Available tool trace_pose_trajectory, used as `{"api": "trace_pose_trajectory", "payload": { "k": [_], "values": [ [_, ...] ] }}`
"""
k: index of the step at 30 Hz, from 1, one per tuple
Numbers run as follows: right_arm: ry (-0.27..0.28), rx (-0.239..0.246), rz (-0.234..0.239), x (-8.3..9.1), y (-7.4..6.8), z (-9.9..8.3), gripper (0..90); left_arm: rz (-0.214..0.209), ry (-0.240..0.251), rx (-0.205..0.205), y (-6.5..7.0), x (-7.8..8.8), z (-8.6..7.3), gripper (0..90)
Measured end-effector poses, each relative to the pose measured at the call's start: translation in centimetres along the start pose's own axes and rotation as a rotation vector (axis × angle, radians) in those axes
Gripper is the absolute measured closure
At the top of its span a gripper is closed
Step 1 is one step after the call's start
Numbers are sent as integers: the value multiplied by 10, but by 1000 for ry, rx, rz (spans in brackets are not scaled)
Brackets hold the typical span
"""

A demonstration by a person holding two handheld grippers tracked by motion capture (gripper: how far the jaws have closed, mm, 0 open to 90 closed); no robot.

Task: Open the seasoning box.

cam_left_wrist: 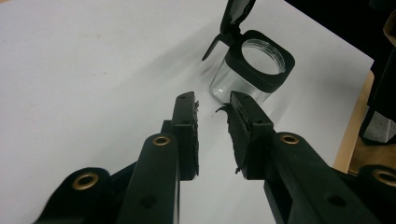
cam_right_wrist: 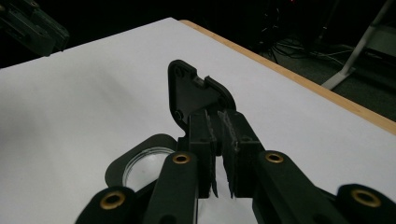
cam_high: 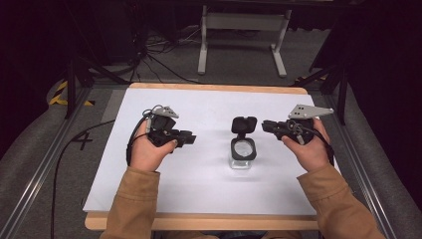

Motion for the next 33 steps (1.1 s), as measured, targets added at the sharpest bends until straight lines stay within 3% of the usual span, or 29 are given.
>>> {"api": "trace_pose_trajectory", "payload": {
  "k": [10, 20, 33],
  "values": [
    [-16, -36, -27, 11, 18, -12, 813, 26, -25, 49, -12, 9, -12, 683],
    [-54, -106, -92, 30, 51, -43, 807, 44, -51, 88, -30, 14, -22, 657],
    [-107, -200, -127, 33, 73, -82, 786, 62, -75, 151, -52, 14, -38, 618]
  ]
}}
Point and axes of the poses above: each handheld gripper's, and its own axes: x roughly backward along the jaws, z roughly out of its top, y roughly to its right, the point moved 6 cm from there along -x, roughly forward along the jaws, and after that the axes turned 8 degrees about -z, right-handed, at the moved point
